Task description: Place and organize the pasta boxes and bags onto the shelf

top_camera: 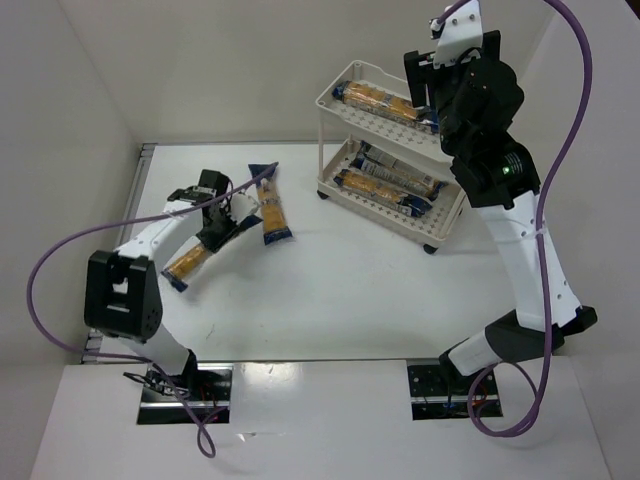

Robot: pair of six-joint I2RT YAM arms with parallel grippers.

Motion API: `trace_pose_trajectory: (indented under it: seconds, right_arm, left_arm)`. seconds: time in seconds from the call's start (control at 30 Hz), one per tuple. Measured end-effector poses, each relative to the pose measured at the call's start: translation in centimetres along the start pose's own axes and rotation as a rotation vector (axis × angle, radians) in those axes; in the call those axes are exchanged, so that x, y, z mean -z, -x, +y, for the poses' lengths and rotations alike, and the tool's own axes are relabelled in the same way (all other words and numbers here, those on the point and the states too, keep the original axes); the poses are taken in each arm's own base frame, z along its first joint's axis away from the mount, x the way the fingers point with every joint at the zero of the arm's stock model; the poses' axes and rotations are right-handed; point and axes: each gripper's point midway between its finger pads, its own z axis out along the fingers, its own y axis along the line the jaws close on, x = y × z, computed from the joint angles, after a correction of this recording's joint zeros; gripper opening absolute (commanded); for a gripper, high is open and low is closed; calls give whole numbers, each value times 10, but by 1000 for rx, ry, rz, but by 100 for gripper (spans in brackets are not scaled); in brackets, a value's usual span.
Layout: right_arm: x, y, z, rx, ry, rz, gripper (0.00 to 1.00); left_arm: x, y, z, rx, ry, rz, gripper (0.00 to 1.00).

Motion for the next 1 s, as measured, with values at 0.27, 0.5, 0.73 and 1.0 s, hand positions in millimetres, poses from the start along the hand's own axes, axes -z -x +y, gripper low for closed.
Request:
trace_pose_trajectory:
  seconds: [0.27, 0.5, 0.73, 1.0]
  right_arm:
    - [-1, 11, -1, -17, 6, -27, 85]
    - [-1, 27, -8, -43, -10, -63, 85]
    - [1, 32, -12, -51, -17, -74, 85]
    - [9, 30, -19, -38, -26, -72, 85]
  left_arm:
    - [117, 77, 4, -345, 374, -314, 0]
    - [112, 150, -124, -794, 323, -442, 0]
    - [82, 260, -193, -1102, 436, -580, 0]
    - [79, 368, -235, -1250, 538, -816, 1]
